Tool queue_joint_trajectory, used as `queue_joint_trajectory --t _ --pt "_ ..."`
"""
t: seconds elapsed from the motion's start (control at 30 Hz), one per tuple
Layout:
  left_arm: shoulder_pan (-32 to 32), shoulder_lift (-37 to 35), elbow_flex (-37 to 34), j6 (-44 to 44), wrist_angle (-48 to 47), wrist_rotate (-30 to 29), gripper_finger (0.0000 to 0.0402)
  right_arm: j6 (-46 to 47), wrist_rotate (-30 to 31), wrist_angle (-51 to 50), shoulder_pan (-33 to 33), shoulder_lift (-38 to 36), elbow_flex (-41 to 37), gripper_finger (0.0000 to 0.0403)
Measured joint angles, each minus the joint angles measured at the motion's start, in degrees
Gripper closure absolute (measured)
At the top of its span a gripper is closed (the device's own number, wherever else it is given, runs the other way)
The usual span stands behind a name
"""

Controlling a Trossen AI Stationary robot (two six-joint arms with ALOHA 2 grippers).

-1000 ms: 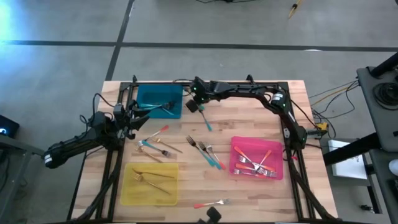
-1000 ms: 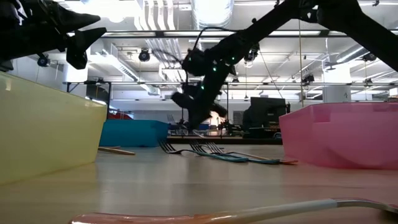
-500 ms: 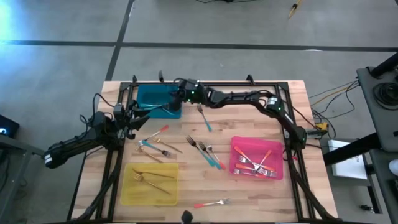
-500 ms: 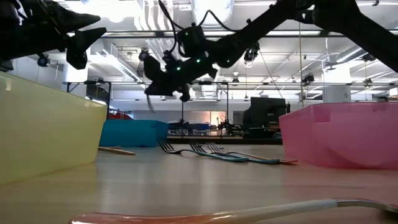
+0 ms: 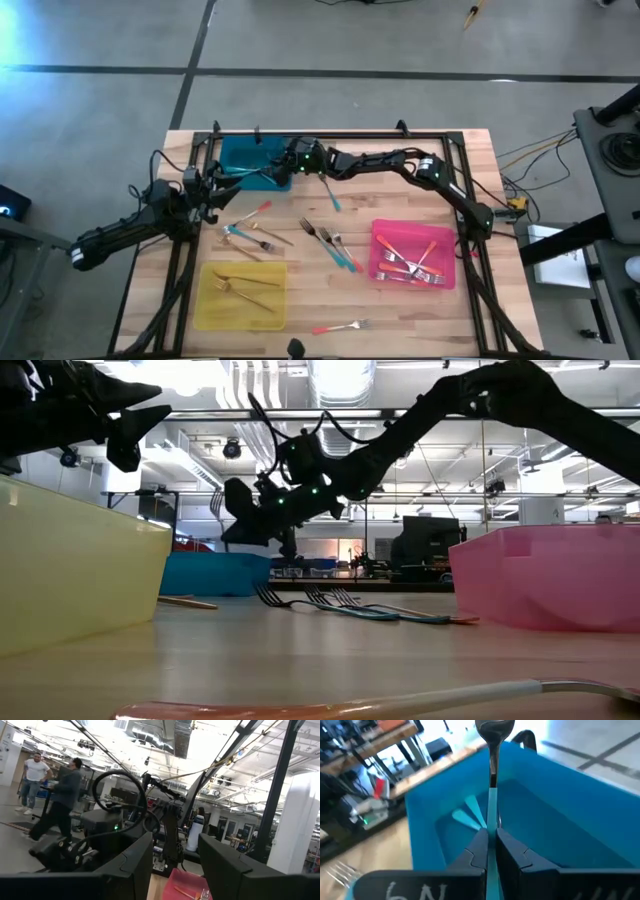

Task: Sort silverware by color (type)
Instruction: Put the blue fork into the blue bin

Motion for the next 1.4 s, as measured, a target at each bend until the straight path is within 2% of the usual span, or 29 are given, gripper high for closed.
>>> queue_joint_trajectory --t 0.3,0.43,0.7,0.93,1.07,1.17,1.27,1.33,1.4 --pt "0.00 0.00 0.01 0.01 -0.09 0.00 0.0260 -1.39 -0.15 -6.88 0.20 -0.04 0.09 0.0391" --pt "0.00 0.00 0.02 0.02 -0.08 0.00 0.0260 -2.61 -2.65 -7.04 0.31 -0.09 0.09 0.0390" --pt "0.00 0.00 0.00 0.01 -0.09 0.00 0.0260 -2.66 -3.72 -7.21 0.50 -0.13 0.09 0.0387" --pt "0.00 0.00 0.00 0.01 -0.09 -0.01 0.0260 -2.69 -13.19 -7.91 0.50 -0.88 -0.03 0.0321" --pt "0.00 0.00 0.02 0.02 -0.07 -0.02 0.0260 2.53 -20.43 -9.85 0.50 -2.60 -0.11 0.0294" --pt "0.00 0.02 0.00 0.02 -0.09 -0.02 0.0260 3.28 -24.76 -16.98 0.52 -5.71 -0.09 0.0291" --pt "0.00 0.02 0.01 0.02 -0.11 -0.01 0.0260 0.05 -24.99 -28.70 0.74 -9.22 -0.07 0.0298" --pt "0.00 0.02 0.00 0.02 -0.09 0.00 0.0260 -2.07 -23.54 -37.28 0.82 -11.37 -0.07 0.0305" --pt "0.00 0.02 0.00 0.00 -0.09 -0.02 0.0260 -3.46 -19.26 -45.17 1.11 -13.33 -0.07 0.0311"
